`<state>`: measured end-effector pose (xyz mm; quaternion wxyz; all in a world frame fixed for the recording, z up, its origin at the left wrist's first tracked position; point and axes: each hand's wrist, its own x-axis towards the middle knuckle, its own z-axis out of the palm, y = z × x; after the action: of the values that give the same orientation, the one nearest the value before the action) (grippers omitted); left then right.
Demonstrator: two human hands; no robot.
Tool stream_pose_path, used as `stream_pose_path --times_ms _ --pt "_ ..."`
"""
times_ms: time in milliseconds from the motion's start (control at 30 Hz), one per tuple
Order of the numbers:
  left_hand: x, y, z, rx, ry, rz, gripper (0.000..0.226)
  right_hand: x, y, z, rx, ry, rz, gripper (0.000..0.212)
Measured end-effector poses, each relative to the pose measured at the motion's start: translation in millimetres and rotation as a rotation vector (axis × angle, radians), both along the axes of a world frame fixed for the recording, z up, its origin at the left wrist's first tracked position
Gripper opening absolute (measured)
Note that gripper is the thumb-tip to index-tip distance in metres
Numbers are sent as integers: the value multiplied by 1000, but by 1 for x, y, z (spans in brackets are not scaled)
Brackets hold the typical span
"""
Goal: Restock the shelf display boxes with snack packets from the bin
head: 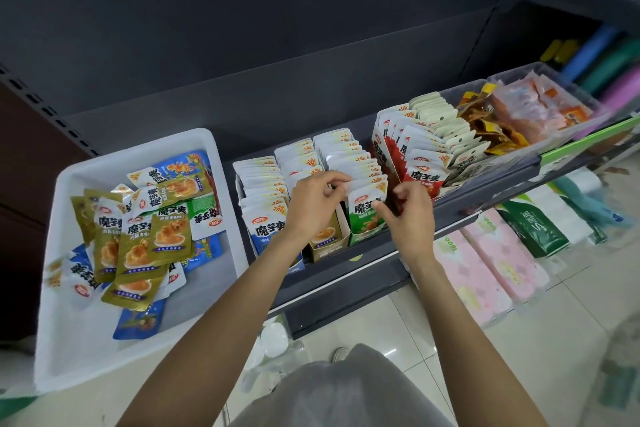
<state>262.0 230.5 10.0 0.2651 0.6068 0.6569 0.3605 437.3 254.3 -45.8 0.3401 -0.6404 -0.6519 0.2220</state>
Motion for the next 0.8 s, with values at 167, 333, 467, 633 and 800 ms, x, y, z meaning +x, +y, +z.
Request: stream_pose_path --times_ms 167,333,467,633,800 --pt "-22 -39 20 190 -29 165 17 -8 -42 44 235 375 -39 25" --pt "-91 -113 13 482 188 497 26 -62 -58 97 377 288 354 10" --pt "-162 -163 -10 254 410 614 14 -133 -68 99 275 144 774 18" --pt "-215 -176 -51 -187 575 430 41 -239 -79 60 132 -192 1027 21" --pt "-235 -155 -71 -326 616 354 51 -314 -60 26 -108 -680 1005 51"
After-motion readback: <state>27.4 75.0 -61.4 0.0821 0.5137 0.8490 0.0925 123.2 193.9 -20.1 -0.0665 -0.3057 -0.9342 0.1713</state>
